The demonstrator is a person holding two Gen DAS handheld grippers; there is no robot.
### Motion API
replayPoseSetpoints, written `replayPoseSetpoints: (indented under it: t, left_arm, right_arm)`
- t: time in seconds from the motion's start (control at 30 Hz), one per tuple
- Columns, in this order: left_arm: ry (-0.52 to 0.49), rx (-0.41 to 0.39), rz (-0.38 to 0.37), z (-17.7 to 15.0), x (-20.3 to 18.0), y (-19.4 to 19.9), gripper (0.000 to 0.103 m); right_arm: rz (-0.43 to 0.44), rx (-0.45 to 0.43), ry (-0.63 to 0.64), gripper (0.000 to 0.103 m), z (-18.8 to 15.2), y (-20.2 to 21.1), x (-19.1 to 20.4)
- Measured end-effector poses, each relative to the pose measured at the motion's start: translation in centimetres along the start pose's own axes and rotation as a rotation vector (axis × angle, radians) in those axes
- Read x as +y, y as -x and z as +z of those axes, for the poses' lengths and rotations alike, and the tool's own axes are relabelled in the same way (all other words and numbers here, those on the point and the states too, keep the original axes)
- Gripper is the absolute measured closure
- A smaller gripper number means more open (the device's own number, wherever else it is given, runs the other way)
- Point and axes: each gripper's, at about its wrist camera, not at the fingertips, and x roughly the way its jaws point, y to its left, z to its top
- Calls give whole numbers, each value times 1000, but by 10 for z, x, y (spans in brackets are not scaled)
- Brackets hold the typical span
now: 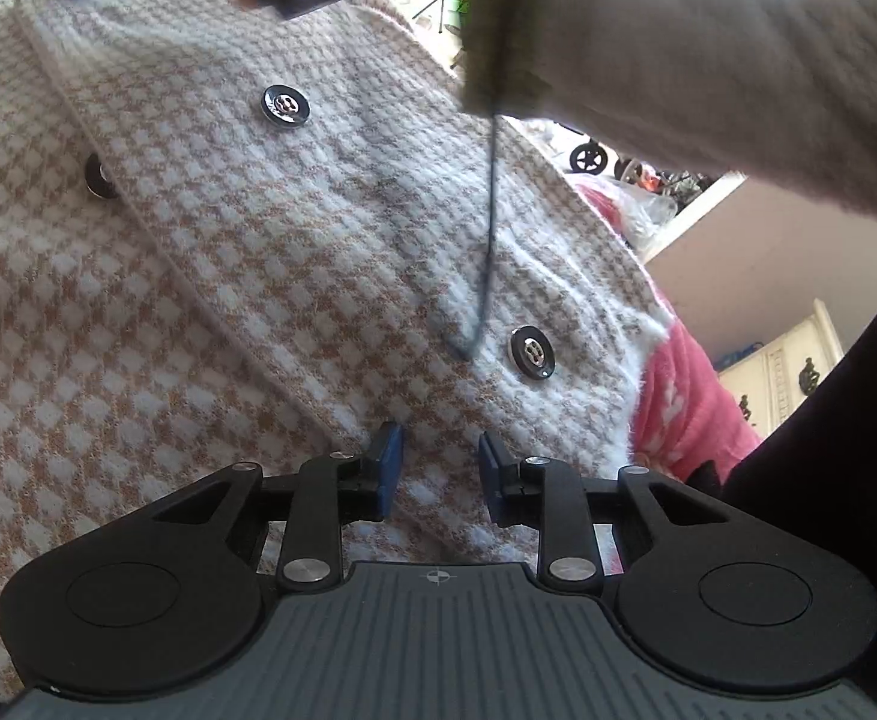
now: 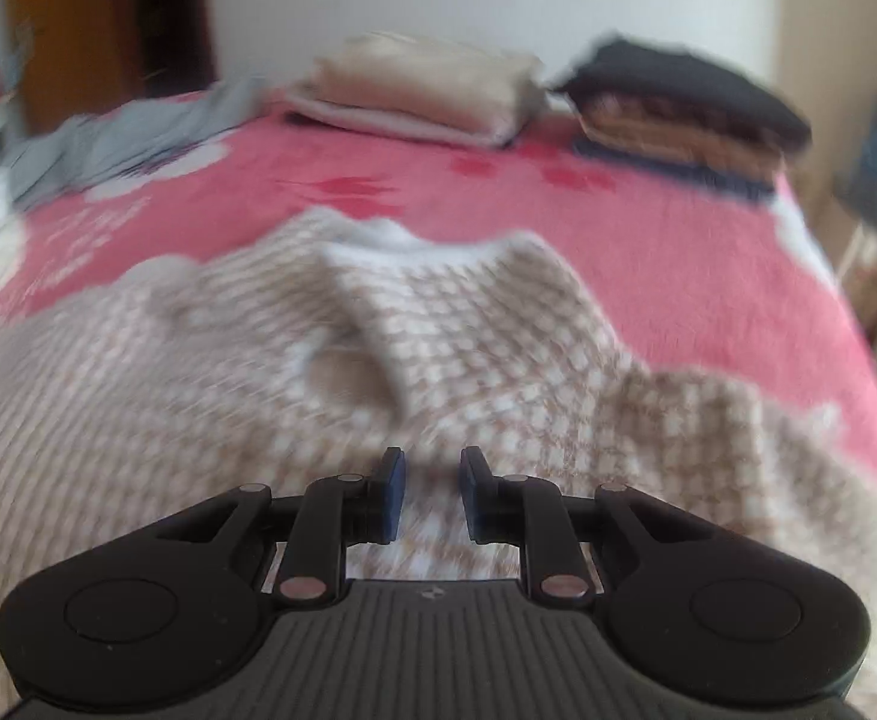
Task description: Fold clothes
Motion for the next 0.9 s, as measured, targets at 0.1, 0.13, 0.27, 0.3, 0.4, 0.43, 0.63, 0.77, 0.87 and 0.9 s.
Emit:
replayPoseSetpoints:
  t: [0.1, 0.13, 0.27, 0.3, 0.4, 0.43, 0.63, 0.77, 0.87, 0.9]
  left_arm:
    - [-12, -2, -4, -2, -1, 1, 70]
    - [-15, -2, -5, -2, -2, 2, 70]
    - [-32, -7, 1, -3, -3, 2, 69]
    - [-35, -5, 3, -3, -4, 2, 68]
    - [-46, 2, 10, -2, -7, 2, 66]
    - [-47, 2, 13, -2, -8, 1, 66]
    - [-30, -7, 44, -2, -14, 0, 66]
    - [-27, -14, 60, -6, -15, 11, 65]
    - [-34, -39, 66, -13, -17, 29, 64]
    - [-28, -47, 70, -15, -16, 36, 64]
  right_arm:
    - [42, -11, -112, 81, 8, -7, -15]
    - [43, -20, -122, 81, 12, 0, -16]
    - [36, -82, -114, 81, 15, 0, -17]
    - [28, -84, -109, 81, 15, -6, -18]
    - [3, -89, -94, 82, 15, -26, -20]
    - [-8, -88, -82, 82, 15, -30, -19]
    - [33, -48, -79, 81, 27, 18, -7]
    - [101, -71, -89, 80, 15, 66, -4]
    - [127, -100, -90, 80, 2, 105, -2]
    - [146, -106, -105, 80, -3, 117, -3]
